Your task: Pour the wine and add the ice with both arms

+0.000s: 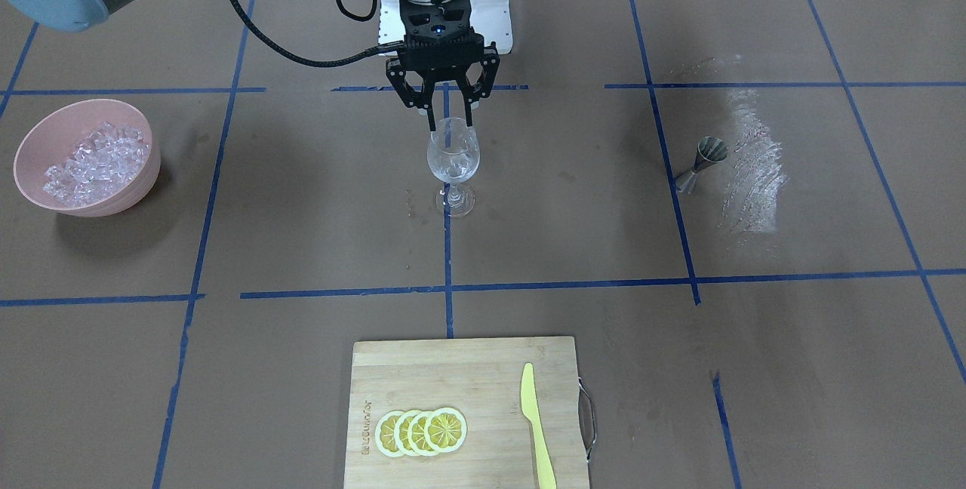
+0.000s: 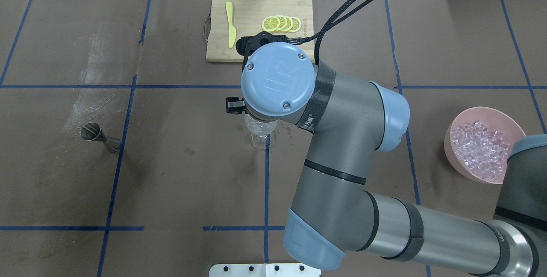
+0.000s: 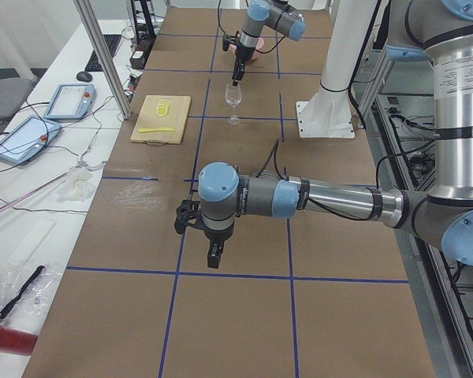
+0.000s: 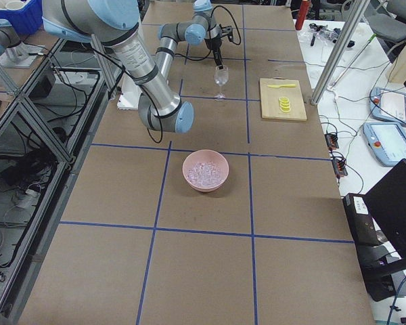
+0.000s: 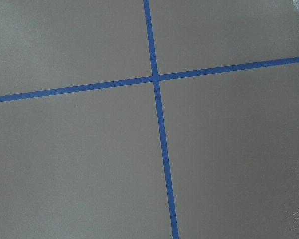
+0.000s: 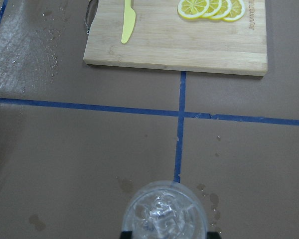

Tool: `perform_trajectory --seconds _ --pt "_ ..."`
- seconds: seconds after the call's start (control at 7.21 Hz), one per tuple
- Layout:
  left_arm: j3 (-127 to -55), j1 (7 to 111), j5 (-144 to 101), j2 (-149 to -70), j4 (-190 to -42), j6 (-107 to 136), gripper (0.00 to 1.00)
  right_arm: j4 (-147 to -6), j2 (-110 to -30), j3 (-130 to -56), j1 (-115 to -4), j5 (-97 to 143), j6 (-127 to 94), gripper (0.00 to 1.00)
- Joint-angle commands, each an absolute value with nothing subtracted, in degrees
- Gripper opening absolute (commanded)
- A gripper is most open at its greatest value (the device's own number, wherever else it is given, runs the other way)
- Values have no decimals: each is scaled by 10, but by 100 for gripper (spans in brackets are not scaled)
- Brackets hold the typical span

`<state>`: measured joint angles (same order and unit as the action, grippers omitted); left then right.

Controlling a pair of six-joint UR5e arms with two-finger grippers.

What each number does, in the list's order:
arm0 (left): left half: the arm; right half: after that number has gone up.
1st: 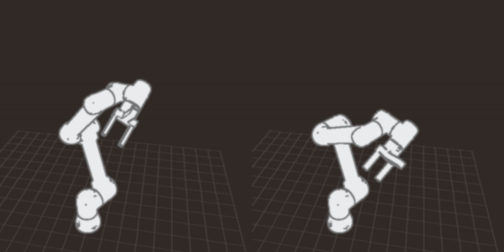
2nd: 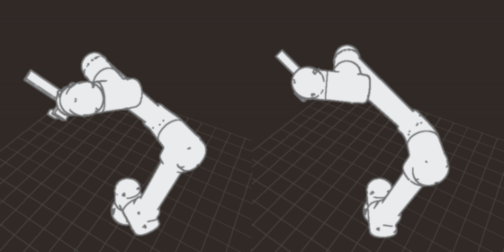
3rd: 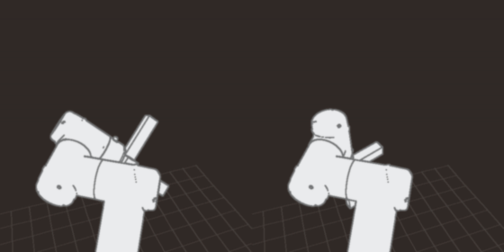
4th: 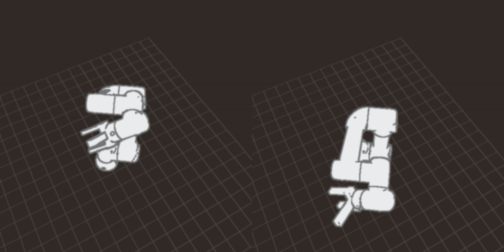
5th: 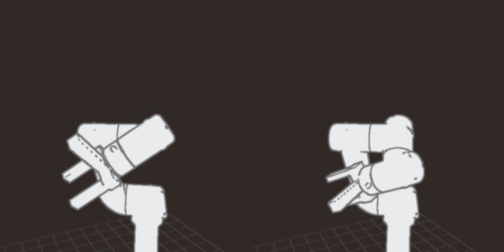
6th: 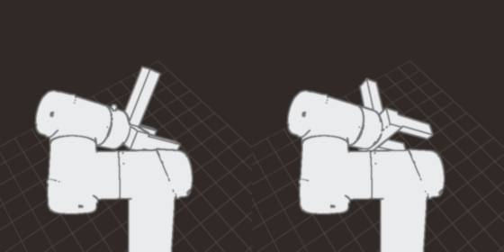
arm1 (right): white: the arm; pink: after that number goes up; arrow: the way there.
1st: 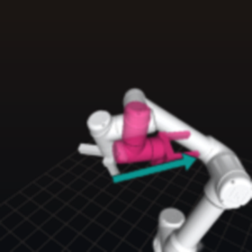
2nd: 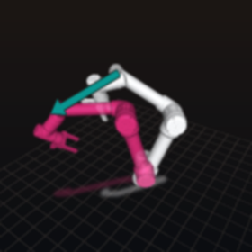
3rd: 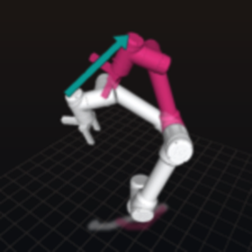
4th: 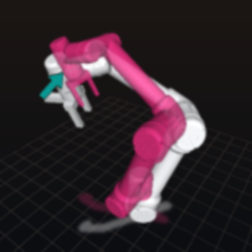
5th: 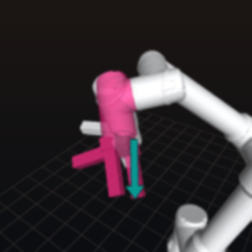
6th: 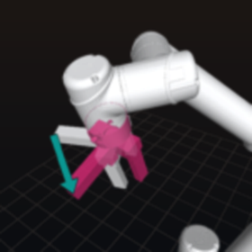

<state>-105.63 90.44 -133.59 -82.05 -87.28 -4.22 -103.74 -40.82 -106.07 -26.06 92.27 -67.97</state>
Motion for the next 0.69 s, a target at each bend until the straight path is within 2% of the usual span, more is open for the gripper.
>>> perform_trajectory --seconds 0.0,0.14,0.42,0.55 --pt "-1056 904 -1336 -822 -874 -42 100 -1040 -408 -1063 -261 926 -679 100" --pt "-1056 904 -1335 -824 -873 -42 100 -1042 -409 -1069 -265 931 -677 100" --pt "-1052 904 -1331 -828 -867 -42 100 -1092 -418 -1101 -340 1030 -646 100" --pt "-1055 904 -1328 -825 -865 -42 100 -1096 -451 -1123 -379 1071 -596 100"
